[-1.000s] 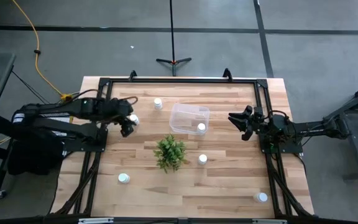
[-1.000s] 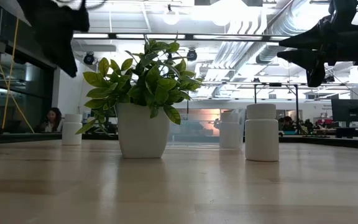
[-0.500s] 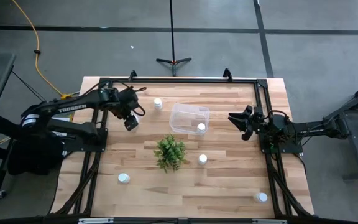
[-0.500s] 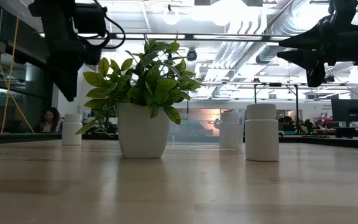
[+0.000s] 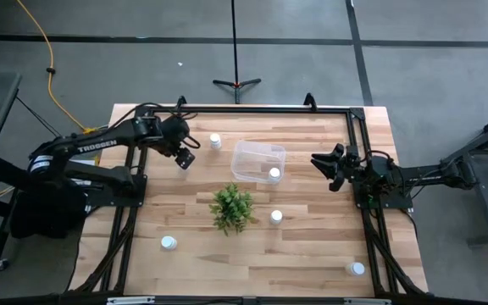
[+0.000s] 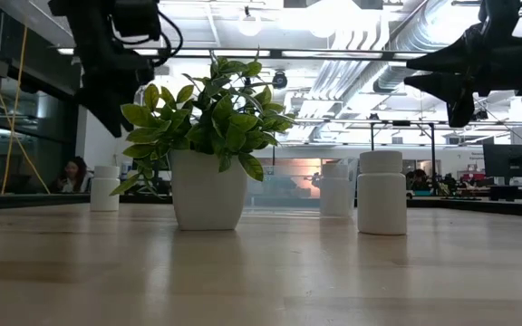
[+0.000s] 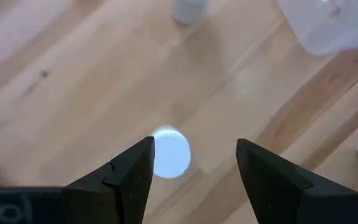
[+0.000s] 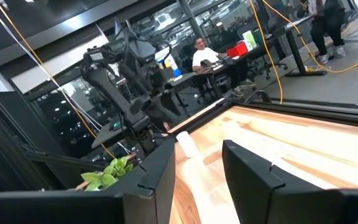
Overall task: Pick and place pill bottles into a basket
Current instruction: Put the white pill bottle in the transparent bin
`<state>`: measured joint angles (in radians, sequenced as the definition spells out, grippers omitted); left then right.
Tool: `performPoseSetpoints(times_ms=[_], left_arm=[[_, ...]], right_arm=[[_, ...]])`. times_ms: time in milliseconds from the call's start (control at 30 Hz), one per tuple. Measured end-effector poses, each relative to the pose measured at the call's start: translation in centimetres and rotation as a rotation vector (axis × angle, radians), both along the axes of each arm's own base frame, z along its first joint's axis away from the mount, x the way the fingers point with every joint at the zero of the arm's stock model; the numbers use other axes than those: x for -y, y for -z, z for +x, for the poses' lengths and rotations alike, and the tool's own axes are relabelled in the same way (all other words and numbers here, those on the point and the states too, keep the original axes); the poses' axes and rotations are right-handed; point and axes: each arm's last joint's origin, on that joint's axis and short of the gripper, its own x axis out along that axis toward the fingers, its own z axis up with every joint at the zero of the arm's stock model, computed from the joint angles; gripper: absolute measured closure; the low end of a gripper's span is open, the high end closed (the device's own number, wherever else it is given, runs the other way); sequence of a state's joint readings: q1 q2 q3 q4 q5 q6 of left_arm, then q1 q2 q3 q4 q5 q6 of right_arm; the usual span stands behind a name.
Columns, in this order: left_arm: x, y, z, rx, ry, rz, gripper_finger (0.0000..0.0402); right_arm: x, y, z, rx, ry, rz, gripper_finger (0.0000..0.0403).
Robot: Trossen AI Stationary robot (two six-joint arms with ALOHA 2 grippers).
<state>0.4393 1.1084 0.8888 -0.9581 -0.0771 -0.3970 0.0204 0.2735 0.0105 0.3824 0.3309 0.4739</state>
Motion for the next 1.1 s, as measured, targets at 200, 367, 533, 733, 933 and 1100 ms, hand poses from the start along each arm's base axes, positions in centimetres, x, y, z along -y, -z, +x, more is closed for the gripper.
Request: performPoseSetpoints(times_ms=[200, 367, 533, 733, 933, 1100], left_arm=[[-0.7, -0.2, 0.4, -0.075, -0.038, -0.003, 0.0103], [-1.3, 1.4, 1.2, -0.162, -0.03, -0.099, 0.0019], [-1.6, 2.5, 1.9, -0.209, -0.025, -0.126, 0.0027], [-1.7, 2.9, 2.2, -0.228, -0.02, -0.13, 0.006], [-1.8, 3.1, 2.3, -0.243, -0.002, -0.131, 0.0062], [-2.0, 3.9, 2.7, -0.277, 0.004, -0.143, 0.0045]], right_arm=[[0.0, 0.1, 0.0, -0.009, 0.0, -0.002, 0.0279], [0.0, 0.1, 0.0, -0.012, 0.0, -0.002, 0.0279], [0.0, 0.2, 0.0, -0.021, -0.004, -0.002, 0.0279], [0.0, 0.3, 0.0, -0.027, -0.005, -0.001, 0.0279], [0.0, 0.3, 0.0, -0.028, -0.004, -0.002, 0.0279], [0.0, 0.3, 0.0, -0.028, -0.004, -0.002, 0.0279]])
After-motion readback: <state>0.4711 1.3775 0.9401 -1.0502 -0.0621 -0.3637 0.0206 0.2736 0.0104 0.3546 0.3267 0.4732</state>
